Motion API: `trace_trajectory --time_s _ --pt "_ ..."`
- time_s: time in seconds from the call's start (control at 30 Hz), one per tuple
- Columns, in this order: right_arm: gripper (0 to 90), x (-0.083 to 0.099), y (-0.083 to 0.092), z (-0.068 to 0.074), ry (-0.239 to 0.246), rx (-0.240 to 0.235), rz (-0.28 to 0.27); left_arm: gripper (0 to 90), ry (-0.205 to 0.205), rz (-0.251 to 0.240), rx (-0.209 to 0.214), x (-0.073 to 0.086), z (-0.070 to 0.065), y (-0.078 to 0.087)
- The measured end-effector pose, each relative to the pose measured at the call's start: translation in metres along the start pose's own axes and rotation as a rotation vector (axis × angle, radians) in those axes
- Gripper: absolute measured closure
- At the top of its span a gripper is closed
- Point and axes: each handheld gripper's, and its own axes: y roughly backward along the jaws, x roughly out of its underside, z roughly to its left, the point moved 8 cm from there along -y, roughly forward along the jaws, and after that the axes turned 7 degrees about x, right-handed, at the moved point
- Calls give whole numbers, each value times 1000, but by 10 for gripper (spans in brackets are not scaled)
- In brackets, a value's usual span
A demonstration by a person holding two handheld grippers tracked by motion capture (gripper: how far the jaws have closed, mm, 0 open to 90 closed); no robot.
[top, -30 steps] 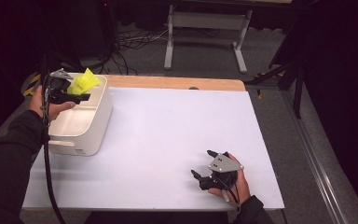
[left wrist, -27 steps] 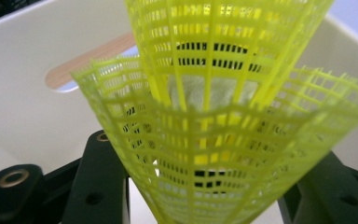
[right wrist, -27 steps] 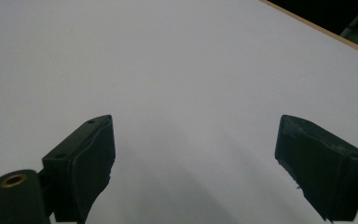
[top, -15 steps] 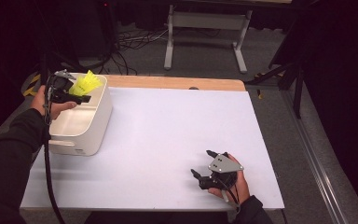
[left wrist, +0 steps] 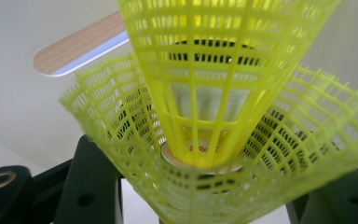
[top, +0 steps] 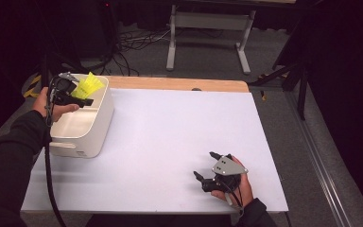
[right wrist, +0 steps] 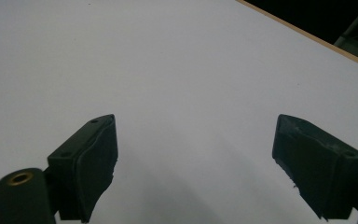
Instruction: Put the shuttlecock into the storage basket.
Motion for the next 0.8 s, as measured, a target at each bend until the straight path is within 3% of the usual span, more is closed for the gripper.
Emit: trace_trajectory --time_s 0.47,0.8 --pt "150 1 0 -2 -18 -5 8 431 -19 42 -22 2 0 -4" --pt "147 1 0 -2 -21 -10 11 287 -20 93 -32 6 0 -8"
